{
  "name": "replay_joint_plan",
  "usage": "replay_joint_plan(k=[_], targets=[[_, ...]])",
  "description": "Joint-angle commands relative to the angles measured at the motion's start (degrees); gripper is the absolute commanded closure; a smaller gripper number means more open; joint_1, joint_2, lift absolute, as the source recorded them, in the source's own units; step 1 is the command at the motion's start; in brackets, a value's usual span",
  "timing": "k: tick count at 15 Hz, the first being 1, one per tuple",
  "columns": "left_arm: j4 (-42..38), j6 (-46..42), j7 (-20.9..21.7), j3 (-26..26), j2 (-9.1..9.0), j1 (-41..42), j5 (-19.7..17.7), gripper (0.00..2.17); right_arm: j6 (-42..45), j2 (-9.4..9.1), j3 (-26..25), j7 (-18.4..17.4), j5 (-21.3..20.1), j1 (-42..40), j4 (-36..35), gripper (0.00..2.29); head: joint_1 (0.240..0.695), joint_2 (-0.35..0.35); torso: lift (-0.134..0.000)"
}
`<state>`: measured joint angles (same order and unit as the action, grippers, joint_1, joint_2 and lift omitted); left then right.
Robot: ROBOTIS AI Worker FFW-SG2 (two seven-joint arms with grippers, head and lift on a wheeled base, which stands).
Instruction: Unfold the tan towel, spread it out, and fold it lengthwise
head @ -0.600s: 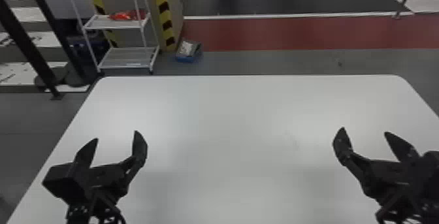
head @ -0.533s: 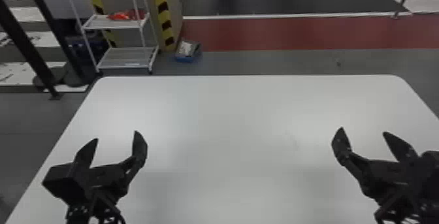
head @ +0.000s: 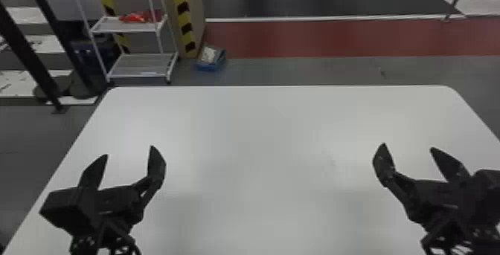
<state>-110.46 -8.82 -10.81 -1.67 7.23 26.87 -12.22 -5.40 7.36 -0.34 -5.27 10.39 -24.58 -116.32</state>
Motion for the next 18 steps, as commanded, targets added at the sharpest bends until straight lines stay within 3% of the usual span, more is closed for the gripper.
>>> replay_joint_plan(k=[1, 8, 18], targets=[[-0.46, -0.19, 0.0, 0.0, 0.06, 0.2, -0.09, 0.0, -0.02, -0.06, 0.34, 0.0, -0.1, 0.32, 0.21, 0.06, 0.695, 0.056, -0.123], [-3.45, -0.01, -0.09, 0.09, 0.15, 1.87, -0.17, 0.0, -0.89, 0.02, 0.6, 0.0, -0.1, -1.44, -2.33, 0.06, 0.695, 0.059, -0.123], [-3.45, -0.01, -0.09, -0.09, -0.47, 1.87, 0.0, 0.0, -2.3, 0.29, 1.57, -0.27, -0.46, 1.2, -0.4, 0.06, 0.695, 0.065, -0.123]])
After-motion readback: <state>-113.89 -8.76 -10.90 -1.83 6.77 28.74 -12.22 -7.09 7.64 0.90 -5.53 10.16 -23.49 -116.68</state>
